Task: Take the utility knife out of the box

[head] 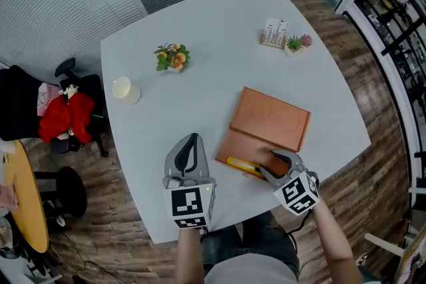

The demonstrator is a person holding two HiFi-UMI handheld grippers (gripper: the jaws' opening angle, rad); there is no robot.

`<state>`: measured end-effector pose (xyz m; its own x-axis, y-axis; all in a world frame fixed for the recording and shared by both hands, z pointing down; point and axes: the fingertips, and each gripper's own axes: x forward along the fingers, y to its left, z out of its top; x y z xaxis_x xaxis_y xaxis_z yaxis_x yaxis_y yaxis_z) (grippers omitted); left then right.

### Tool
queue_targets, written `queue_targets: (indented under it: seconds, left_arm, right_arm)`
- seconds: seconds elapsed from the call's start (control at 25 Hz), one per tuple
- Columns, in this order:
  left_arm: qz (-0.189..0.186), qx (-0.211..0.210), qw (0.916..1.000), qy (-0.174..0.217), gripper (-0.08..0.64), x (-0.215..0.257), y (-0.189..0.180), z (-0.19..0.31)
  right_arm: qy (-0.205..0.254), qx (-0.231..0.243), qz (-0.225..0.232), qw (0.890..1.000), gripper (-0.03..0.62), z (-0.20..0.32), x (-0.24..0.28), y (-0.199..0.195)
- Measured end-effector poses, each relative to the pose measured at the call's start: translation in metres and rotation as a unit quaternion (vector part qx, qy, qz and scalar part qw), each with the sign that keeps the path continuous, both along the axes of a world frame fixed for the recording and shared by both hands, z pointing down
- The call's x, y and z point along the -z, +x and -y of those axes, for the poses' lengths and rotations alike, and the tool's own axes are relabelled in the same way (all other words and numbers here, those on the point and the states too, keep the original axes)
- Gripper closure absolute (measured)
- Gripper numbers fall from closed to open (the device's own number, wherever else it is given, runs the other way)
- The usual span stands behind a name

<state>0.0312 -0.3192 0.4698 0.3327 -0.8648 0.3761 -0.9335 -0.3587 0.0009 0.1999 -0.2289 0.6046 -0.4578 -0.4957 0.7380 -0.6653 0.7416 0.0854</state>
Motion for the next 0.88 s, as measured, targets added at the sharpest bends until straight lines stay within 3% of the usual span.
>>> queue_targets:
  seconds: [0.32, 0.6, 0.88]
  left_arm:
    - [0.005, 0.003, 0.9999, -0.009, 0.560, -0.013, -0.002, -0.005]
    - [0.008, 0.011, 0.9998, -0.018, 0.560, -0.022, -0.008, -0.009]
    - [0.005, 0.019, 0.9995, -0.025, 0.560, -0.028, -0.014, -0.010]
  right_arm:
    - [-0.100, 0.058, -0.033, 0.993, 0.370, -0.015, -0.039, -0.009]
    - [-0.162, 0.116, -0.095, 0.975, 0.374, -0.030, -0.058, -0.010]
    - [-0.197, 0.139, -0.167, 0.956, 0.418, -0.035, -0.072, -0.005]
